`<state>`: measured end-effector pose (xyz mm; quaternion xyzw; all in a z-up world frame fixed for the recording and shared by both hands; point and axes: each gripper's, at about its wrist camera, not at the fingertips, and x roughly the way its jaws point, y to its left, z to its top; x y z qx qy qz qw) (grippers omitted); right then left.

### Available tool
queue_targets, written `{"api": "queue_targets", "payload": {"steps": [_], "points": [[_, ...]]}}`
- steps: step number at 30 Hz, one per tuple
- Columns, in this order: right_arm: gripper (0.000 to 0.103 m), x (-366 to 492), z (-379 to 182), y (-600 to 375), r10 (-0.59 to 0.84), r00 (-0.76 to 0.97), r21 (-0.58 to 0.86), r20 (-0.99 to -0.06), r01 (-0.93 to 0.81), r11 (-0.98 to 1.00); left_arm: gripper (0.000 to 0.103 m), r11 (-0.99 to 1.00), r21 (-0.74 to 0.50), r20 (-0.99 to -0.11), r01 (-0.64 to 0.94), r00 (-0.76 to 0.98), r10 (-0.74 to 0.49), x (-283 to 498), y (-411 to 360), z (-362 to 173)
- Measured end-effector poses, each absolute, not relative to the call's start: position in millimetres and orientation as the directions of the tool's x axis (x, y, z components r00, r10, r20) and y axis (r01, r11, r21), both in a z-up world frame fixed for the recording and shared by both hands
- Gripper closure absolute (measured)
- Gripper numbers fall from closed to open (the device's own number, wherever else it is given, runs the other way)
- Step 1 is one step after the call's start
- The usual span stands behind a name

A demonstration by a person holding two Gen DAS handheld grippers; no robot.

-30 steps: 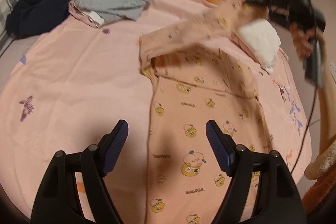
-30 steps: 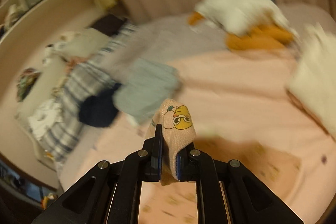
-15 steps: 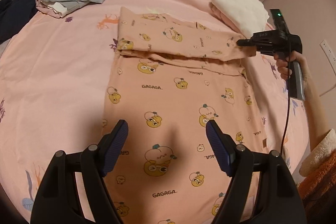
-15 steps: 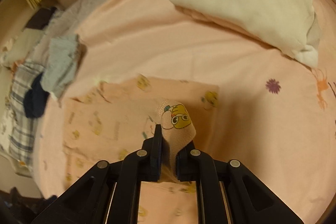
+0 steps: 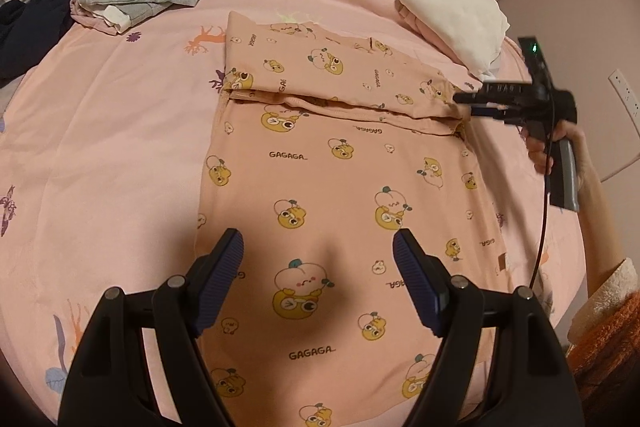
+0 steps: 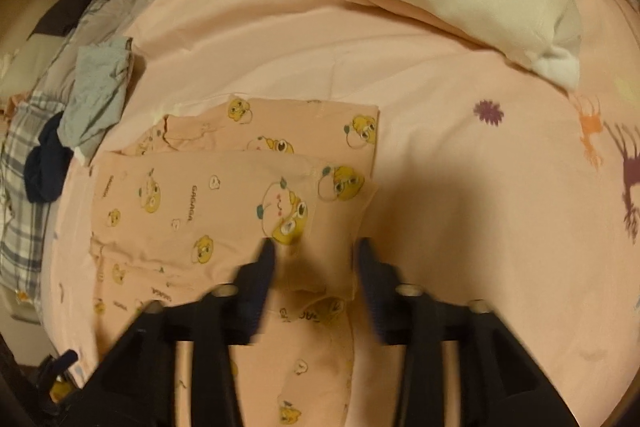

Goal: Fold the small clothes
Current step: 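Open the right tool and release the folded hem, then move both tools to the shirt's bottom edge near the white label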

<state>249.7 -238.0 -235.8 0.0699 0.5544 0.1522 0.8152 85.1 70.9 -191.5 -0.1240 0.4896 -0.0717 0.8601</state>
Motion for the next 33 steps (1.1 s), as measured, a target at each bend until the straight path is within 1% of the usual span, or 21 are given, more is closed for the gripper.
{"api": "queue_targets", "payload": {"steps": [3, 5, 7, 9, 13, 14, 16, 17, 19, 21, 23, 26, 30, 33], "points": [[0.051, 244.9, -261.7, -242.6, 0.286, 0.3, 0.253, -0.91, -0.143, 0.957, 0.025, 0.96, -0.28, -0.817, 0.012, 0.521, -0.245, 80.1, 71.9, -191.1], [0.052, 235.1, -264.4, -252.9, 0.327, 0.326, 0.304, -0.887, -0.12, 0.945, 0.026, 0.961, -0.278, -0.814, 0.014, 0.527, -0.243, 77.3, 72.8, -191.4], [0.052, 223.0, -254.8, -257.8, 0.32, 0.36, 0.297, -0.877, -0.119, 0.948, 0.026, 0.967, -0.255, -0.819, 0.006, 0.53, -0.219, 73.7, 72.2, -191.3], [0.052, 207.5, -240.8, -258.7, 0.321, 0.383, 0.282, -0.866, -0.154, 0.947, 0.025, 0.97, -0.244, -0.817, 0.009, 0.537, -0.211, 68.1, 71.0, -190.0], [0.051, 173.3, -214.4, -261.2, 0.405, 0.385, 0.344, -0.829, -0.22, 0.913, 0.022, 0.967, -0.255, -0.824, 0.007, 0.522, -0.221, 55.2, 68.3, -184.1], [0.05, 164.3, -208.8, -261.1, 0.415, 0.384, 0.35, -0.825, -0.231, 0.908, 0.021, 0.968, -0.25, -0.828, 0.007, 0.517, -0.217, 51.4, 66.6, -181.2], [0.043, 143.0, -196.5, -258.7, 0.417, 0.377, 0.344, -0.827, -0.247, 0.906, 0.018, 0.97, -0.243, -0.826, 0.02, 0.52, -0.218, 41.7, 64.0, -172.9], [0.041, 135.7, -193.0, -257.3, 0.415, 0.378, 0.339, -0.828, -0.254, 0.906, 0.016, 0.971, -0.239, -0.822, 0.024, 0.528, -0.215, 37.0, 63.2, -169.3], [0.031, 112.1, -183.5, -256.9, 0.422, 0.384, 0.339, -0.821, -0.267, 0.902, 0.015, 0.973, -0.23, -0.809, 0.02, 0.551, -0.203, 26.9, 63.5, -161.2], [0.024, 90.9, -178.9, -260.5, 0.449, 0.382, 0.37, -0.807, -0.265, 0.89, 0.013, 0.97, -0.245, -0.796, 0.003, 0.571, -0.203, 16.6, 66.5, -155.1], [0.023, 73.9, -176.7, -266.1, 0.479, 0.375, 0.405, -0.794, -0.262, 0.876, 0.011, 0.962, -0.274, -0.78, -0.003, 0.586, -0.22, 5.9, 69.9, -151.9], [0.022, 49.2, -182.7, -270.7, 0.492, 0.364, 0.417, -0.791, -0.268, 0.868, 0.004, 0.951, -0.307, -0.762, -0.02, 0.604, -0.233, -6.3, 75.9, -155.4], [0.022, 23.0, -203.6, -281.6, 0.475, 0.349, 0.409, -0.808, -0.249, 0.878, 0.004, 0.959, -0.266, -0.768, -0.099, 0.623, -0.149, -13.4, 86.5, -175.0], [0.022, 11.3, -225.8, -290.8, 0.503, 0.317, 0.459, -0.804, -0.209, 0.864, 0.004, 0.963, -0.255, -0.777, -0.09, 0.611, -0.149, -18.9, 89.3, -188.6]]}}
